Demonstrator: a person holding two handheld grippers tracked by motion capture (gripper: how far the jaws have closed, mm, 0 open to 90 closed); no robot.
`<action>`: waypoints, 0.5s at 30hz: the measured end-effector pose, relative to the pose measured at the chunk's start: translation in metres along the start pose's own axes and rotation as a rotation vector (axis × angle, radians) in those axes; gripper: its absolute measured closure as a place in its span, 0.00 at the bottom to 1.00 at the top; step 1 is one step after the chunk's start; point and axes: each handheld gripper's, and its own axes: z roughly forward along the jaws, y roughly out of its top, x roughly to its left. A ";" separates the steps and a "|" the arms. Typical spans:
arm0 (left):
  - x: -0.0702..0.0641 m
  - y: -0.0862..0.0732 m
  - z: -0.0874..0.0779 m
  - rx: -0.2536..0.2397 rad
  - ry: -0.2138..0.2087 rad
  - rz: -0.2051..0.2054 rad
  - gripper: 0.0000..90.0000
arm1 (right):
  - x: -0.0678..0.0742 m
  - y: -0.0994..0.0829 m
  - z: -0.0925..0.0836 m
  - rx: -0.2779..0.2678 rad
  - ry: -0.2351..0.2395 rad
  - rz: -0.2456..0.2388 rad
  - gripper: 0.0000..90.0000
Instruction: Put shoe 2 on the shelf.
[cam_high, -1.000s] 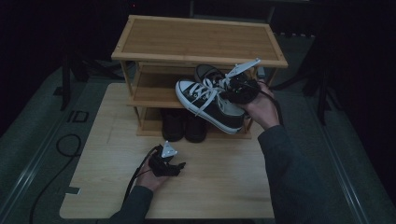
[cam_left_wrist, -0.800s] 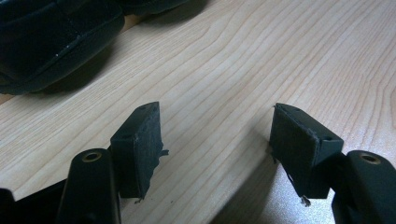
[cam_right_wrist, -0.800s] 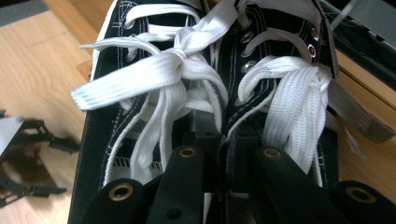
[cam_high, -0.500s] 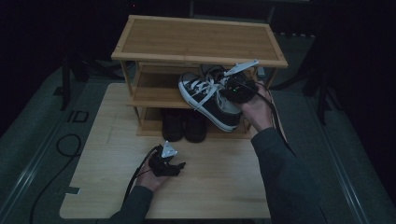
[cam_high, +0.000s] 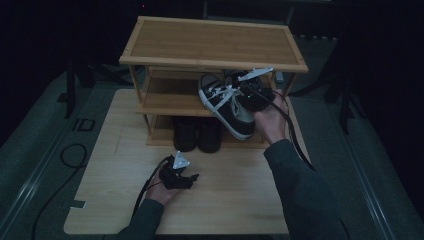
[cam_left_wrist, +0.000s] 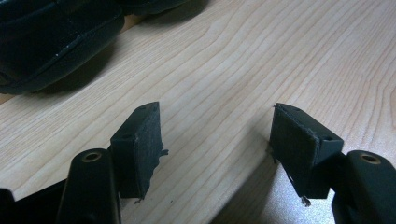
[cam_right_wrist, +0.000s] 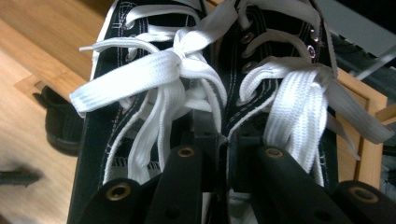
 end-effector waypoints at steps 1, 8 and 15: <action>0.000 0.000 0.000 0.000 0.000 0.000 0.39 | 0.000 0.000 0.000 0.003 0.007 -0.005 0.91; 0.000 0.000 0.000 0.000 -0.001 -0.001 0.39 | -0.004 0.000 0.000 0.006 -0.012 -0.056 0.81; 0.000 0.000 0.000 0.001 -0.001 0.000 0.39 | -0.016 -0.003 -0.008 -0.001 0.044 -0.112 0.67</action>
